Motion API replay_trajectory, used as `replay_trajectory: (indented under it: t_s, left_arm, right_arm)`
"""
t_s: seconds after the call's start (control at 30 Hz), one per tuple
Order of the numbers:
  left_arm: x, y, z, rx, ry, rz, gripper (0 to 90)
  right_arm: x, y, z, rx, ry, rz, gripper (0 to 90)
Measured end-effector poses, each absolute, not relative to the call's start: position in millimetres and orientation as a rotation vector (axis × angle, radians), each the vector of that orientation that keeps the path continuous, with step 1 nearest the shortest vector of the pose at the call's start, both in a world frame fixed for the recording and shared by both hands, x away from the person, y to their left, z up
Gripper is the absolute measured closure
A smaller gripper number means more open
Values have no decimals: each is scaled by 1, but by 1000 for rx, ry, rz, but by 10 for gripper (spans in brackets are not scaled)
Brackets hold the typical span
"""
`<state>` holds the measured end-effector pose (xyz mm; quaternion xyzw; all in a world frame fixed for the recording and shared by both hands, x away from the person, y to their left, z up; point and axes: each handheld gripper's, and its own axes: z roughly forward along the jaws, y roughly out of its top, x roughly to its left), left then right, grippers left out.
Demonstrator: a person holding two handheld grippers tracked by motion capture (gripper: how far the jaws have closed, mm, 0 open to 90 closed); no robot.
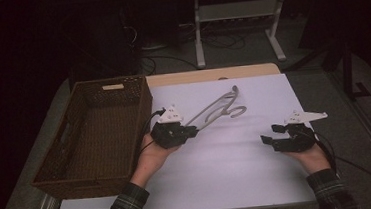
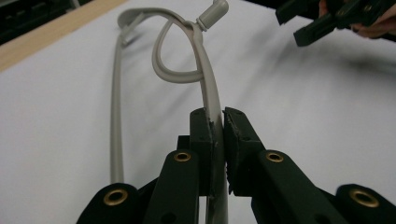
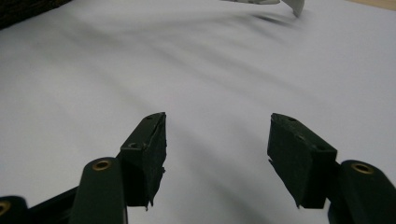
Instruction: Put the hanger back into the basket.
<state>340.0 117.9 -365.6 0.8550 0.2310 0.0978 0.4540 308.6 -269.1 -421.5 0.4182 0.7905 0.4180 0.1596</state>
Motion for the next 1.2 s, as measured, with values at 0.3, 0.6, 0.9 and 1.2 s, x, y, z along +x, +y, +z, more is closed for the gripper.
replay_trajectory:
  t_s: [0.3, 0.6, 0.9, 1.2]
  left_arm:
    - [337, 120, -354, 2074, 567, 250, 830]
    - [331, 131, -326, 1998, 555, 276, 830]
    - [330, 158, -301, 1952, 586, 264, 830]
    - [329, 192, -281, 1938, 629, 293, 829]
  right_arm:
    - [308, -269, -420, 1189, 2252, 1191, 368]
    - [308, -269, -420, 1188, 2245, 1189, 372]
    - [308, -270, -419, 1191, 2235, 1187, 373]
    - [306, -269, -415, 1186, 2226, 1205, 355]
